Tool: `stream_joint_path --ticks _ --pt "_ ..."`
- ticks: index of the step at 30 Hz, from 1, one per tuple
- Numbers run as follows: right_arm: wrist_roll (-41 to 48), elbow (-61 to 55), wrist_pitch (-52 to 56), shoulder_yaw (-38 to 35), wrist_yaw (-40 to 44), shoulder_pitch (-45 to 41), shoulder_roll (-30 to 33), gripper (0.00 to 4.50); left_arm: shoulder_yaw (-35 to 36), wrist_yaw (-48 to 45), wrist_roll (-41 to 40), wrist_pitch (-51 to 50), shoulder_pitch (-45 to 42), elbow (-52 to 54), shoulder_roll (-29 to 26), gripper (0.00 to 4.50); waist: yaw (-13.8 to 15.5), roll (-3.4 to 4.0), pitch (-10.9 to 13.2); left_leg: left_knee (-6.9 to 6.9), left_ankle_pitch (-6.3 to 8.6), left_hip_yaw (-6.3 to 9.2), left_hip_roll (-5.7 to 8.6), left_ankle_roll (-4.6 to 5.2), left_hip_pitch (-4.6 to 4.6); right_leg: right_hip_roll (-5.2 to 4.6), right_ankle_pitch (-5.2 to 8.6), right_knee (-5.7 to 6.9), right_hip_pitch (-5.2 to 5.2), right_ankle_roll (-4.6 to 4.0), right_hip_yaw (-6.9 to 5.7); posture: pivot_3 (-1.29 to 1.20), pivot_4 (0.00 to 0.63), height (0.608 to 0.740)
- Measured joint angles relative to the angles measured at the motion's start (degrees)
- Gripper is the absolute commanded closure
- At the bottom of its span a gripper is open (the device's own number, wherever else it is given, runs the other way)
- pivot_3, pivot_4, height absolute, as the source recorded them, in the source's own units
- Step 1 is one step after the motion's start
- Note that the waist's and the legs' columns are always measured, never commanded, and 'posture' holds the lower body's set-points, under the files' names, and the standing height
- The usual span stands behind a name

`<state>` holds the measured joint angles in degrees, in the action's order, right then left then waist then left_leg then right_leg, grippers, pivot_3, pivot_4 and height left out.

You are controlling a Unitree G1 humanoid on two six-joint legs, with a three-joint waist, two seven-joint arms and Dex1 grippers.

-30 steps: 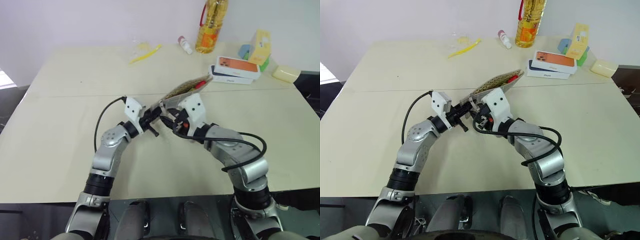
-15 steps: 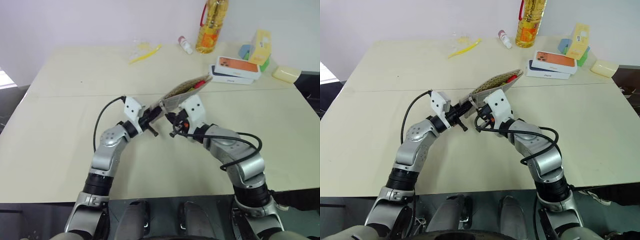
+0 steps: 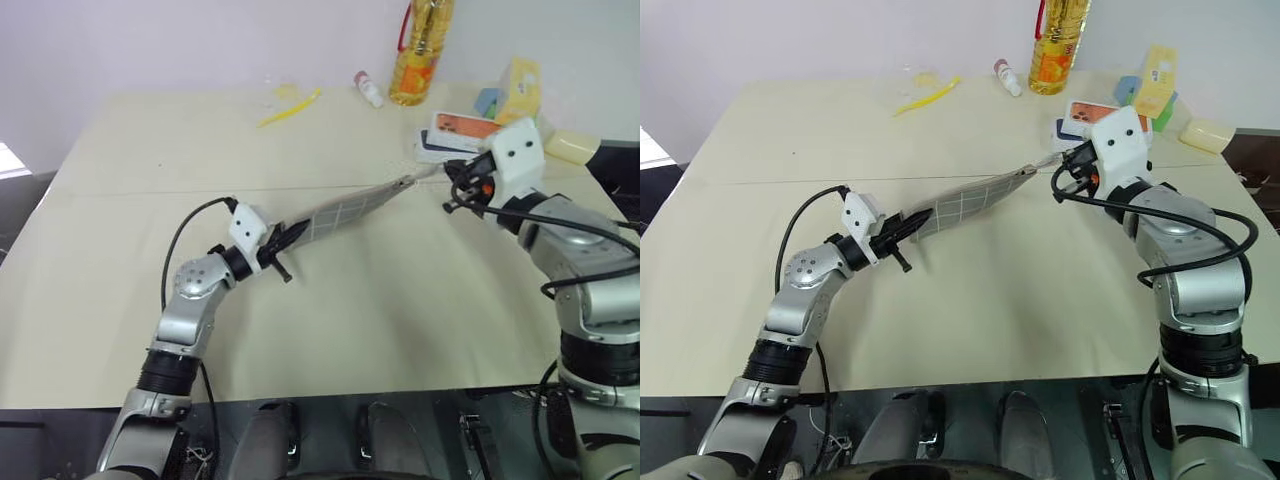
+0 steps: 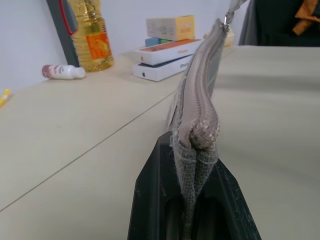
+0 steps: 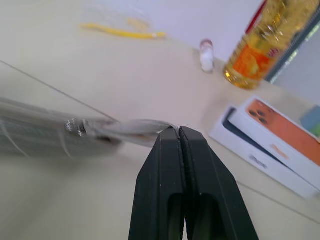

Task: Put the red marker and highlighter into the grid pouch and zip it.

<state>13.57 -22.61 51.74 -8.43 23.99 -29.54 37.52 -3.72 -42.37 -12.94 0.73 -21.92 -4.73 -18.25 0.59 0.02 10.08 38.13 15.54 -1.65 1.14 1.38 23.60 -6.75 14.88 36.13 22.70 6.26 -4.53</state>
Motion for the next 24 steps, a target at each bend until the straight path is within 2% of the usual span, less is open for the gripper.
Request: stream_joint_path --ticks 4,5,7,8,9,10,14,19,24 --pt "0.69 -1.05 -0.07 0.70 3.17 3.69 2.70 4.44 -0.11 -1.12 0.32 1.63 0.78 -0.48 -0.78 4.50 0.10 0.00 0.00 0.00 0.00 0.00 -0.01 0.00 0.00 -0.01 0.00 0.00 -0.01 0.00 0.00 0.00 0.150 0.740" --pt "1.22 -1.83 -0.07 1.00 4.50 5.11 3.32 4.21 -0.11 -1.27 0.35 1.98 0.93 -0.50 -1.08 4.50 0.09 0.00 0.00 0.00 0.00 0.00 -0.01 0.01 -0.01 -0.02 0.00 -0.01 -0.02 0.00 0.01 0.00 0.150 0.740" --pt "2.90 -3.43 0.11 1.20 6.94 7.49 4.10 3.55 -0.09 -1.81 0.03 1.76 1.26 -0.39 -1.59 3.80 -0.01 0.00 0.00 0.00 0.00 0.00 -0.02 0.01 -0.02 -0.02 0.00 -0.01 -0.02 0.00 0.02 0.00 0.150 0.740" --pt "3.89 -4.71 0.24 1.19 8.49 9.16 4.83 3.09 -0.04 -2.53 -0.23 0.84 2.05 -0.20 -2.28 3.49 -0.04 0.01 0.00 0.00 0.00 0.00 -0.03 0.01 -0.02 -0.02 0.00 0.00 -0.01 0.00 0.02 0.00 0.150 0.740" --pt "4.99 -5.80 0.29 1.16 10.09 10.99 5.82 2.44 0.05 -3.17 -0.31 0.04 3.41 -0.19 -3.26 2.94 -0.06 0.01 0.00 0.00 0.01 0.00 -0.05 0.01 -0.02 -0.01 0.00 -0.01 0.00 0.00 0.02 0.00 0.150 0.740" --pt "5.51 -6.36 0.29 1.17 11.05 12.12 6.43 2.07 0.11 -3.61 -0.34 -0.51 4.38 -0.20 -3.96 2.54 -0.04 0.00 0.00 0.00 0.01 0.00 -0.05 0.01 -0.02 -0.02 0.00 0.00 0.00 0.00 0.02 0.00 0.150 0.740" --pt "6.49 -8.67 -1.93 1.04 14.04 17.77 7.95 0.09 1.57 -5.03 -2.47 -3.82 7.69 1.56 -7.01 0.58 0.24 -0.05 0.03 0.01 0.02 0.02 -0.04 0.02 -0.01 -0.07 0.00 -0.04 -0.02 -0.01 0.02 0.00 0.150 0.740" --pt "5.71 -8.22 -8.51 -0.55 14.89 23.17 8.05 0.09 7.22 -4.72 -5.34 -8.86 11.50 4.42 -11.41 0.58 0.17 -0.05 0.04 0.01 0.04 0.02 -0.05 0.02 -0.02 -0.16 0.00 -0.05 -0.02 -0.01 0.07 0.00 0.150 0.740" --pt "5.38 -2.72 -14.84 -4.48 14.04 25.08 5.37 0.09 11.47 1.38 -4.98 -10.55 13.72 3.23 -11.89 0.58 0.27 -0.08 0.05 0.01 0.04 0.03 -0.04 0.01 -0.02 -0.15 0.00 -0.05 -0.03 -0.01 0.06 0.00 0.150 0.740"
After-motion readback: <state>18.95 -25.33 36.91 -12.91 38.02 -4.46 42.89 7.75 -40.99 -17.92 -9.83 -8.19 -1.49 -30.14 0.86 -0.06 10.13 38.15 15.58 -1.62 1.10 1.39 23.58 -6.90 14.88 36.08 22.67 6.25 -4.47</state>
